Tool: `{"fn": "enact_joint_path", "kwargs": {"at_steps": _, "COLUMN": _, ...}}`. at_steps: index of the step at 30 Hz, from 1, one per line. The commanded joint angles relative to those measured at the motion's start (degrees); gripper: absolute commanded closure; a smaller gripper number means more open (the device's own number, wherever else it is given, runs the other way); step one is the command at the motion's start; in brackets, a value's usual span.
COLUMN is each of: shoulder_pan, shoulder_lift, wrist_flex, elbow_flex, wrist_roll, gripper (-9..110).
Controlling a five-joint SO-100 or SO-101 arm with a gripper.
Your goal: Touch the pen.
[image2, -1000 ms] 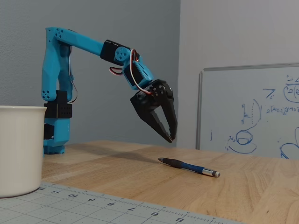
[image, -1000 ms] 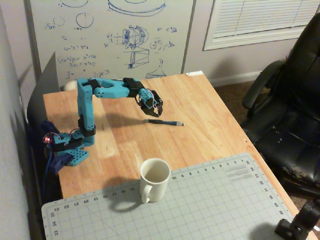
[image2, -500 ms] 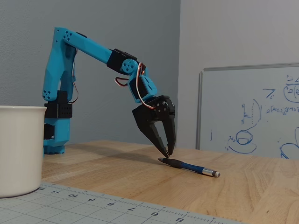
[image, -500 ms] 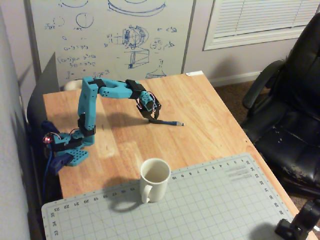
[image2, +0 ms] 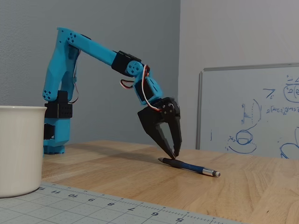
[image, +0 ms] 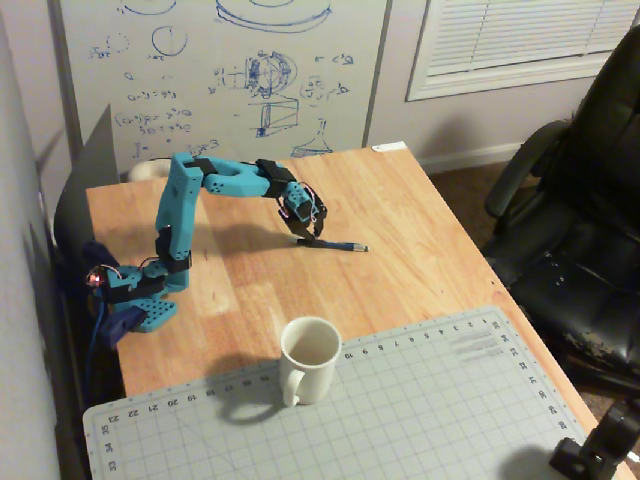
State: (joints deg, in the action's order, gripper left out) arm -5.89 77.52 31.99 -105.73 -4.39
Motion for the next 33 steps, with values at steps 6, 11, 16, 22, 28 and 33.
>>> {"fn": "enact_joint_path", "kwargs": {"at_steps": 6, "shoulder_pan": -0.4, "shoulder_lift": 0.0, "wrist_flex": -1.1, "elbow_flex": 5.4, "wrist_roll": -0.5, "gripper": 101}}
{"fn": "enact_joint_path", "kwargs": {"at_steps": 11, "shoulder_pan": -0.4, "shoulder_lift": -0.2, "wrist_flex": -1.1, "elbow_flex": 5.7, "wrist_roll": -0.5, "gripper": 101}}
{"fn": "enact_joint_path", "kwargs": {"at_steps": 16, "shoulder_pan": -0.4, "shoulder_lift": -0.2, "wrist_flex": -1.1, "elbow_flex": 5.8, "wrist_roll": -0.5, "gripper": 101}}
{"fn": "enact_joint_path", "kwargs": {"at_steps": 22, "shoulder_pan": -0.3, "shoulder_lift": -0.2, "wrist_flex": -1.1, "elbow_flex": 5.7, "wrist_roll": -0.5, "gripper": 101}}
{"fn": "enact_joint_path", "kwargs": {"at_steps": 28, "shoulder_pan": 0.1, "shoulder_lift": -0.3, "wrist_flex": -1.1, "elbow_flex": 5.7, "wrist_roll": -0.5, "gripper": 101}}
{"fn": "enact_joint_path", "kwargs": {"at_steps": 33, "shoulder_pan": 0.1, "shoulder_lift": -0.3, "wrist_flex": -1.1, "elbow_flex": 5.8, "wrist_roll": -0.5, "gripper": 101}}
